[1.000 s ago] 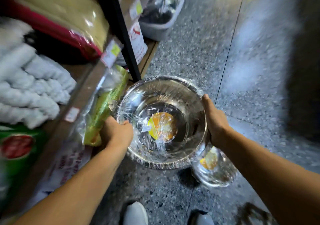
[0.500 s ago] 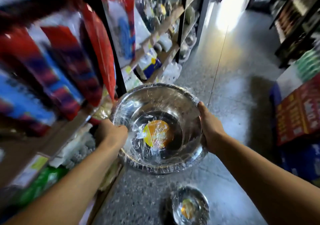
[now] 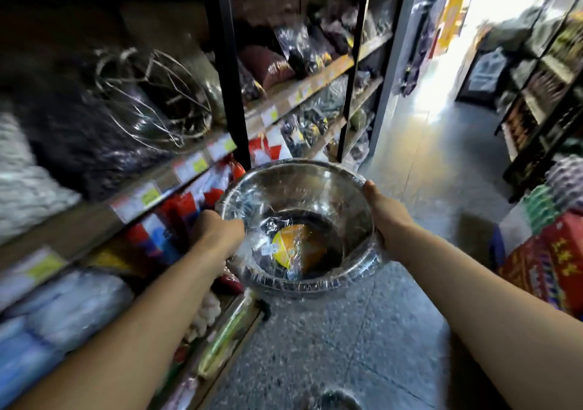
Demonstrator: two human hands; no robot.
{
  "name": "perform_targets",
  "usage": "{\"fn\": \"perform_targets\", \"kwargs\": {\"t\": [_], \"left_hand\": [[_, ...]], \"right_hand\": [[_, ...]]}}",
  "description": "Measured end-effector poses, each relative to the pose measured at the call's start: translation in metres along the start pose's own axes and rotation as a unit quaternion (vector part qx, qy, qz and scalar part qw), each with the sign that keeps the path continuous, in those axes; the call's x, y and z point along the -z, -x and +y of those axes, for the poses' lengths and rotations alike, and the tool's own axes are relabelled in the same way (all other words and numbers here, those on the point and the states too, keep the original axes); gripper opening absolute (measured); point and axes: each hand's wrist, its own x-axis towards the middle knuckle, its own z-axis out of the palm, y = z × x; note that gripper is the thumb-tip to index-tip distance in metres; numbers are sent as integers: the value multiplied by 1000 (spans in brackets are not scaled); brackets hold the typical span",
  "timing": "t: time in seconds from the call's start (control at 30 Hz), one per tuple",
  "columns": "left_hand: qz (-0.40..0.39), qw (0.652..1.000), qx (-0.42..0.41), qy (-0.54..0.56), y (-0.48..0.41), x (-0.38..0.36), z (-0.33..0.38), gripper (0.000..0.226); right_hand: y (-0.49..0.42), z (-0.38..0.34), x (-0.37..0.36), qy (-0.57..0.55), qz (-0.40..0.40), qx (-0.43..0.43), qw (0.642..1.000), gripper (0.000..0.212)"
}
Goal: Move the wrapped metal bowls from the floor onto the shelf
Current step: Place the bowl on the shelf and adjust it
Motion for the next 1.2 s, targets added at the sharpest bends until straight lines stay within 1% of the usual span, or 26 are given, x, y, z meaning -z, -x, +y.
{"fn": "perform_targets", "kwargs": {"t": [0.03,0.13,0.23,0.37,0.43,0.47,0.57,0.6,0.67,0.7,0.77,0.87,0.93,1.0,1.07,1.1,1.13,1.2], "left_hand": [[8,1000,-4,5,10,16,9,25],[6,1000,1,7,29,58,30,40],[8,1000,-9,24,44,97,49,38],[40,998,-26,31,55,145,70,43],[45,998,-21,38,57,167,74,42],[52,998,-15,44,59,181,71,40],[77,996,-1,47,69,217,57,27],[86,995,6,50,70,228,50,27],[109,992,25,61,77,254,32,32],[122,989,37,69,80,268,23,30],[151,984,56,72,87,293,10,26],[204,973,77,78,97,336,-15,31],[232,966,96,70,104,361,-30,26],[247,959,111,89,110,384,-43,23],[269,949,125,106,119,406,-56,20],[272,946,132,117,122,414,-61,20],[272,943,140,134,125,425,-68,22],[275,933,153,174,130,446,-85,28]], "right_hand": [[12,-13,2,3,-2,-7,1000,69],[41,-43,8,27,-9,-15,999,77],[72,-70,12,56,-15,-11,998,74],[102,-99,5,79,-48,29,995,68],[111,-112,-4,84,-62,48,993,64],[116,-119,-12,94,-71,59,991,66],[131,-130,-41,130,-89,81,984,76],[136,-131,-52,137,-100,92,981,76],[153,-130,-80,153,-128,130,971,72],[161,-130,-95,151,-147,146,967,70],[176,-132,-123,123,-188,150,963,61],[204,-135,-169,136,-245,161,946,48],[221,-136,-194,106,-297,151,937,44],[238,-136,-218,84,-355,157,918,42],[259,-137,-243,97,-384,159,904,42],[266,-136,-251,97,-390,146,904,41],[274,-135,-263,102,-401,140,899,40],[291,-134,-290,126,-428,156,881,38]]}}
